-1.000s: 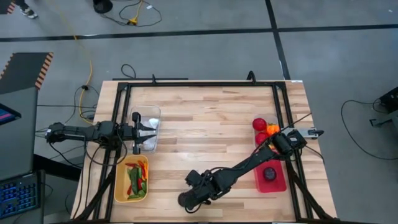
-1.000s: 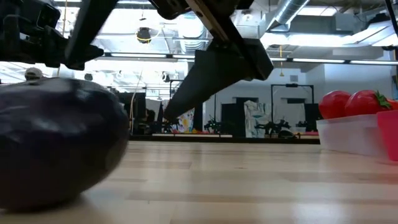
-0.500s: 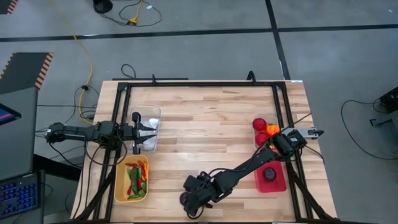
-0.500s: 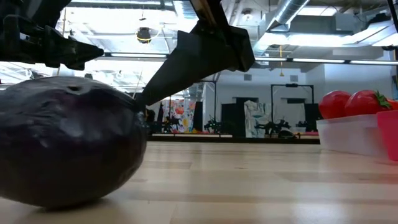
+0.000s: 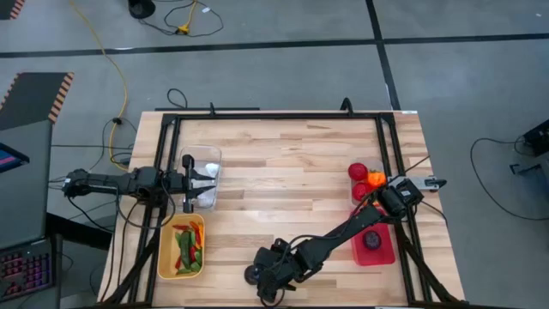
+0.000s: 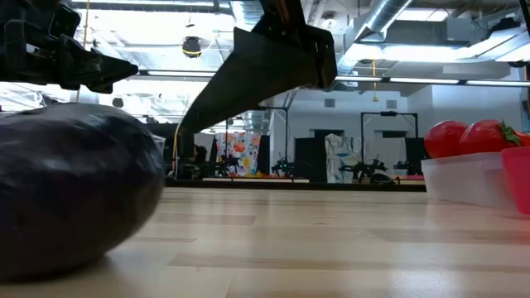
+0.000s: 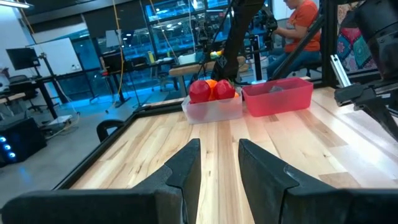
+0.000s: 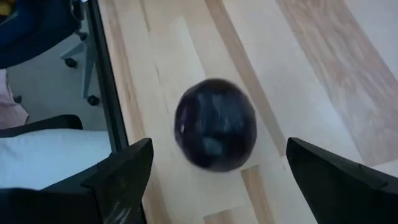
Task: Sort produce into baskets
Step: Put the plum into the red bin
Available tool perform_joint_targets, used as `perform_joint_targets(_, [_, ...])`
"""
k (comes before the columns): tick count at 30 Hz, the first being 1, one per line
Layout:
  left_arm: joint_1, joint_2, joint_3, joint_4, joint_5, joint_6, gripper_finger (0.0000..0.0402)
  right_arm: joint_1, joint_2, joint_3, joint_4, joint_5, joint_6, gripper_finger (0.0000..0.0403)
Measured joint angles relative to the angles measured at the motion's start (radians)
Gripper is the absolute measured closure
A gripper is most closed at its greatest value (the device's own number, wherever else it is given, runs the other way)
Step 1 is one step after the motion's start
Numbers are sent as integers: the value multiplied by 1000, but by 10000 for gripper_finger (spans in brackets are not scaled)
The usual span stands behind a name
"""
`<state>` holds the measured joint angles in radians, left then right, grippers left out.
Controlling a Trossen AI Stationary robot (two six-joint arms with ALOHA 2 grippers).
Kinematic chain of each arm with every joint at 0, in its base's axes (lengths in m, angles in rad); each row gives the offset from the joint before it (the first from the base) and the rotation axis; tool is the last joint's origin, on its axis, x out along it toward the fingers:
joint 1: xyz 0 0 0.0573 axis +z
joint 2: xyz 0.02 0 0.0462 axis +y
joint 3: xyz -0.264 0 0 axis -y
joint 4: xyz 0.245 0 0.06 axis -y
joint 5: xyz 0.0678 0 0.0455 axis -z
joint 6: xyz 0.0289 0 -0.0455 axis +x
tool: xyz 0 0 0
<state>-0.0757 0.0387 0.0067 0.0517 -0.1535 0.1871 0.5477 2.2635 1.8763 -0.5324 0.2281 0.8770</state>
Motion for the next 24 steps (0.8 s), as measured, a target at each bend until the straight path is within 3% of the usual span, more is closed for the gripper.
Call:
perform_joint_targets(8, [0, 0, 0, 1, 0, 0, 306, -1, 64, 0, 118, -11, 5, 7])
perform_joint_targets(24, [0, 0, 0, 0, 0, 0, 306, -12, 64, 0, 118, 34, 12, 7])
